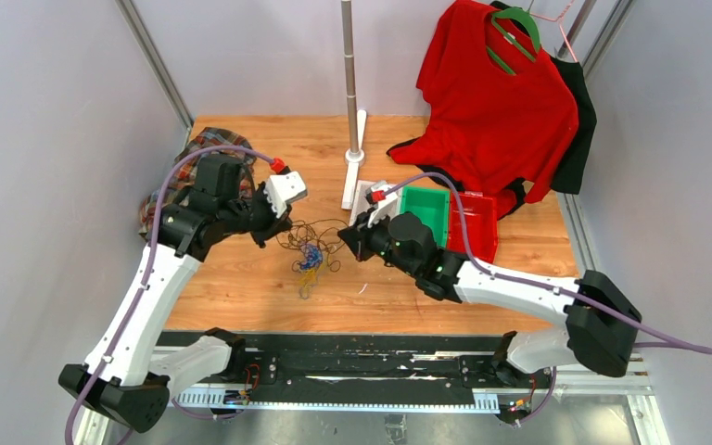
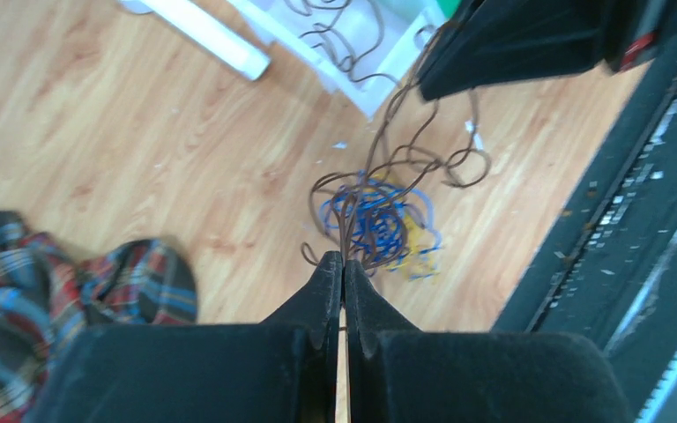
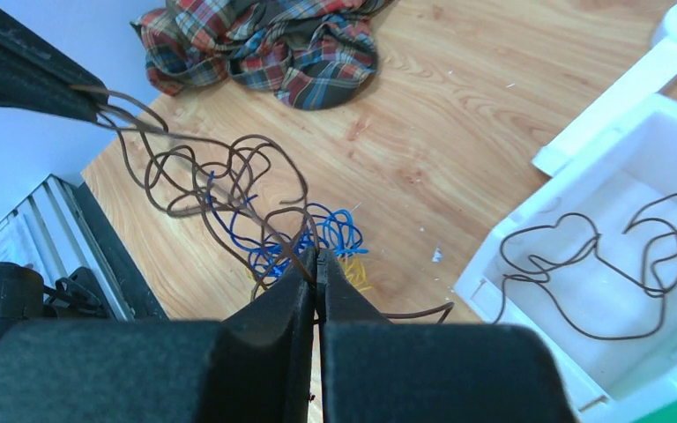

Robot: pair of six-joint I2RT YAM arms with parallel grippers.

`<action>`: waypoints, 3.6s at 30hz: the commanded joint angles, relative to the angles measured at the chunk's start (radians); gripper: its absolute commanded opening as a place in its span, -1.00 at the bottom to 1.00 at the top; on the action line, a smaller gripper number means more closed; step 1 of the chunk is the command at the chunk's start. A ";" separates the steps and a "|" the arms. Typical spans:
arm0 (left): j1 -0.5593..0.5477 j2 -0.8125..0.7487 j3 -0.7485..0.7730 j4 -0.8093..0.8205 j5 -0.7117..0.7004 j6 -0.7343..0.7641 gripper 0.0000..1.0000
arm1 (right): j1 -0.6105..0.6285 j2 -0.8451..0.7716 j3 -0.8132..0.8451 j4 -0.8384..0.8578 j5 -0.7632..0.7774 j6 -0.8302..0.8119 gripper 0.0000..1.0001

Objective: Untangle the cables

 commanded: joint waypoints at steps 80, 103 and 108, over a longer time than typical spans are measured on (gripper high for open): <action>0.008 -0.042 0.487 -0.036 0.130 -0.166 -0.99 | 0.050 0.274 0.144 0.073 -0.078 0.046 -0.19; 0.008 0.099 0.921 0.152 -0.336 -0.122 -0.99 | 0.058 0.329 -0.031 0.234 -0.139 0.143 -0.06; 0.008 0.100 0.918 0.170 -0.301 -0.140 -0.99 | 0.058 0.290 -0.015 0.192 -0.154 0.128 -0.03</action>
